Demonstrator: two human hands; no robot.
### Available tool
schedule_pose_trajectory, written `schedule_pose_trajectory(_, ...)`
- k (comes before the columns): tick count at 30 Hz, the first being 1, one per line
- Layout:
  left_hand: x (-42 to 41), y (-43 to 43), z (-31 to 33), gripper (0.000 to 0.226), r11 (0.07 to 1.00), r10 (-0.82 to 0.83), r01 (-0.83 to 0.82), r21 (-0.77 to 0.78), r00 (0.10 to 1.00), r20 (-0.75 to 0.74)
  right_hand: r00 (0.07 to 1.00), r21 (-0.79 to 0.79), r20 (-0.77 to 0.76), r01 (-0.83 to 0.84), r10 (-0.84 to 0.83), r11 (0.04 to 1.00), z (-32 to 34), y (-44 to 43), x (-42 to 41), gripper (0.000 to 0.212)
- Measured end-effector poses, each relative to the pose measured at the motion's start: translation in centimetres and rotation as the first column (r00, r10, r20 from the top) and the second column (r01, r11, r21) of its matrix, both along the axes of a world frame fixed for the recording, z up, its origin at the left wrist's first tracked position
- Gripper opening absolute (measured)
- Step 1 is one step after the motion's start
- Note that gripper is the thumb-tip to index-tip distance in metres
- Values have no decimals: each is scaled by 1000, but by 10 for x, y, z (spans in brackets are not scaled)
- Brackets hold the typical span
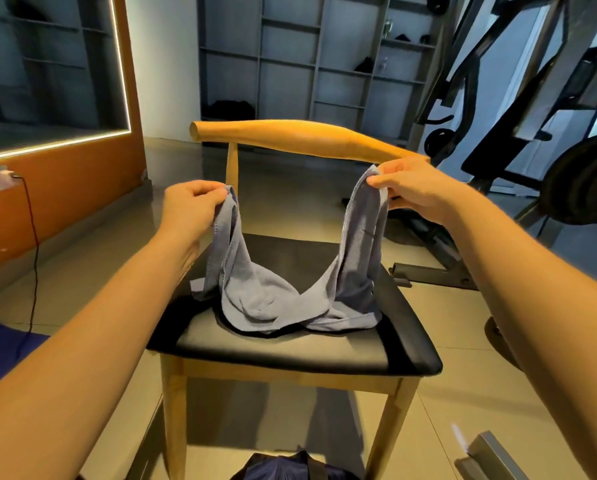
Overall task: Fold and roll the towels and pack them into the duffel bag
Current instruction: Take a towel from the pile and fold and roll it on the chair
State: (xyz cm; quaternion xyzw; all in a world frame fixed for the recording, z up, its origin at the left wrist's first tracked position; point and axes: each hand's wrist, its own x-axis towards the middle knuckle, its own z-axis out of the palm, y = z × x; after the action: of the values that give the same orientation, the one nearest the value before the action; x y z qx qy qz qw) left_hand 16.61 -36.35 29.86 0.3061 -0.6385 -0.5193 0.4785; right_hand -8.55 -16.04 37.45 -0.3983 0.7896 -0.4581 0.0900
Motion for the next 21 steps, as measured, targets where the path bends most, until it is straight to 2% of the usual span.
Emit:
schedule_pose_trajectory(2,1,1,3,11,997,-71,73,-16,995,64,986,51,-163,35,-27,998,-3,-1,2,25)
schedule_pose_trajectory(4,3,3,5,12,990,-130,134,-36,986,105,935,77,-346,108,-75,991,-6,-2,4,21)
schedule_pose_trajectory(5,3,4,5,12,986,-149,157,-56,982,119,919,58,-379,145,-112,988,-7,-3,8,18)
schedule_pose_trajectory(7,3,7,6,11,977,-173,188,-99,975,138,938,4,-304,176,-167,984,-9,-4,13,14)
schedule_pose_trajectory(10,3,18,11,11,955,-225,248,-163,963,148,996,-69,-1,91,-91,993,-15,0,30,16)
schedule_pose_trajectory(11,3,24,13,11,940,-259,285,-188,954,152,996,-88,13,87,-86,992,-19,3,36,18)
schedule_pose_trajectory(14,-1,47,19,14,870,-371,423,-251,899,231,987,-142,-46,149,-157,979,-35,14,51,33)
schedule_pose_trajectory(17,-11,62,15,12,820,-408,517,-248,830,380,968,-111,-112,211,-223,971,-49,18,53,13)
schedule_pose_trajectory(21,-25,67,1,8,838,-396,513,-185,806,439,969,-22,-165,180,-181,983,-66,22,50,22)
